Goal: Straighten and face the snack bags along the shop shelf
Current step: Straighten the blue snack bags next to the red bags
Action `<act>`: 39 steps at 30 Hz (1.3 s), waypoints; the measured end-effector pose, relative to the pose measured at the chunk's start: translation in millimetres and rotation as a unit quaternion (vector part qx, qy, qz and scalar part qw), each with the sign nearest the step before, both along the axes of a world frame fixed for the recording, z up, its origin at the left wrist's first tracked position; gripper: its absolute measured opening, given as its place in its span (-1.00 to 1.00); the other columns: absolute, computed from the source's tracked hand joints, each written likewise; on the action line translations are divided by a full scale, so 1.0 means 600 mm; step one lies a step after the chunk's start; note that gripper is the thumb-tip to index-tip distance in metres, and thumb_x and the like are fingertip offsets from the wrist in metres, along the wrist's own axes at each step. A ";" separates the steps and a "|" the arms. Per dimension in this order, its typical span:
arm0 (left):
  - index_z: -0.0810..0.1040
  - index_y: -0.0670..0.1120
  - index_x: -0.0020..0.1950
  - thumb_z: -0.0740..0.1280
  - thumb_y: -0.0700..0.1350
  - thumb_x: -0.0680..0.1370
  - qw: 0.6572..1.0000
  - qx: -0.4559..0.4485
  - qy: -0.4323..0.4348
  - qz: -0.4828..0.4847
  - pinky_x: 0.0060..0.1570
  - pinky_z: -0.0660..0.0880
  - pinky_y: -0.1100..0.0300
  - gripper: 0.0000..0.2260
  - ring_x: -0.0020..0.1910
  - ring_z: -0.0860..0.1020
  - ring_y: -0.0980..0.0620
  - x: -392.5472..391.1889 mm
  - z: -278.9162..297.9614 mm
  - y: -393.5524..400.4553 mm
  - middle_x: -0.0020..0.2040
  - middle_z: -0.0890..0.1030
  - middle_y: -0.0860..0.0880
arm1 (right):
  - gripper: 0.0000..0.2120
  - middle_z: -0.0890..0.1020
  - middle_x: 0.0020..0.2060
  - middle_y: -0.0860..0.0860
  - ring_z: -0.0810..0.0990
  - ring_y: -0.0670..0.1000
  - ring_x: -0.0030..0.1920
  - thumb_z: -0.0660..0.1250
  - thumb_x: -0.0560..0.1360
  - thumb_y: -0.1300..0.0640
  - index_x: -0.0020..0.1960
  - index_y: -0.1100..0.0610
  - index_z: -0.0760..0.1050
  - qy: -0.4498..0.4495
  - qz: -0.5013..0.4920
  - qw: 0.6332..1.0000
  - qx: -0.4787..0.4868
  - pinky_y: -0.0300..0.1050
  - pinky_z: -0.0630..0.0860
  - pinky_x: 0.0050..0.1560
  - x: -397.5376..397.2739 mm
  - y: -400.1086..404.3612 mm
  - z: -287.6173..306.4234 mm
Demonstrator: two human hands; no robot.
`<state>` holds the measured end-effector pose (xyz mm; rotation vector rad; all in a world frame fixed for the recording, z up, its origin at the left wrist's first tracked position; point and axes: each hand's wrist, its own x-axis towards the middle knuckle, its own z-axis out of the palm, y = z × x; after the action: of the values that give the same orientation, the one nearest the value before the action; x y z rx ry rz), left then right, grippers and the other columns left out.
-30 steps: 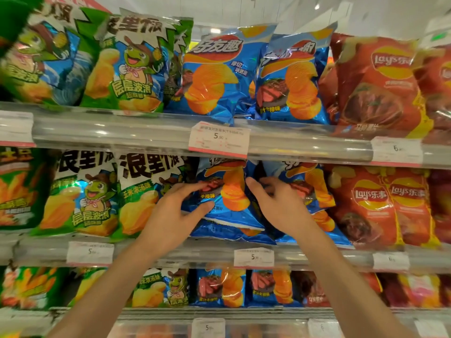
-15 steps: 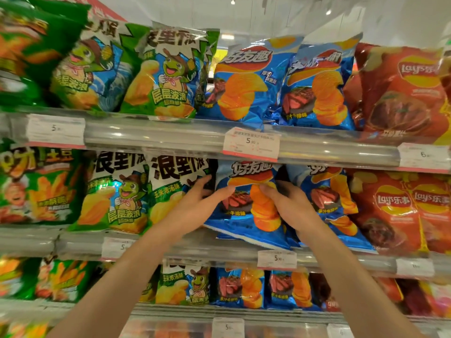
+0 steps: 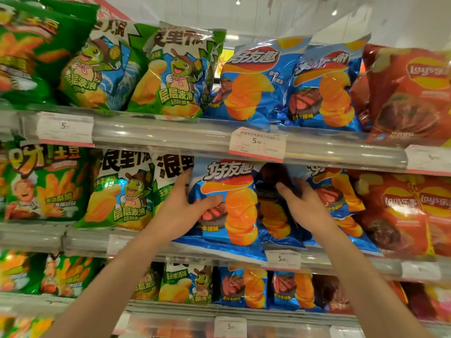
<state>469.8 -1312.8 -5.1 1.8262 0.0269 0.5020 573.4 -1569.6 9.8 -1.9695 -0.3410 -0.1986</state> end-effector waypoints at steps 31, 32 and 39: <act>0.27 0.28 0.46 0.53 0.15 0.32 0.998 -0.009 -0.015 0.066 -0.22 0.57 0.40 -0.24 -0.02 0.65 0.27 -0.060 0.006 0.083 0.13 0.59 0.19 | -0.20 0.49 0.37 0.15 0.50 0.20 0.32 0.44 0.52 -0.07 0.58 0.12 0.09 -0.197 -0.083 0.971 -0.108 0.19 0.50 0.24 -0.006 0.100 -0.071; 0.26 0.25 0.50 0.53 0.16 0.32 0.998 -0.005 -0.011 0.064 -0.19 0.59 0.37 -0.20 0.01 0.66 0.22 -0.058 0.004 0.081 0.16 0.60 0.17 | -0.16 0.45 0.39 0.20 0.44 0.23 0.37 0.44 0.51 -0.07 0.59 0.17 0.07 -0.176 -0.083 0.975 -0.111 0.21 0.44 0.32 0.001 0.107 -0.075; 0.27 0.20 0.52 0.52 0.20 0.29 0.998 0.006 -0.013 0.064 -0.28 0.57 0.40 -0.16 -0.08 0.64 0.33 -0.052 -0.004 0.073 0.09 0.60 0.25 | -0.29 0.62 0.20 0.15 0.59 0.14 0.18 0.43 0.46 -0.25 0.39 0.21 0.39 0.142 -0.019 0.988 -0.054 -0.02 0.48 0.21 0.055 0.073 -0.079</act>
<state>438.7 -1268.8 -7.4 1.8373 0.1239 0.6175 606.2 -1526.1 -37.8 -2.0784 -0.1300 0.0779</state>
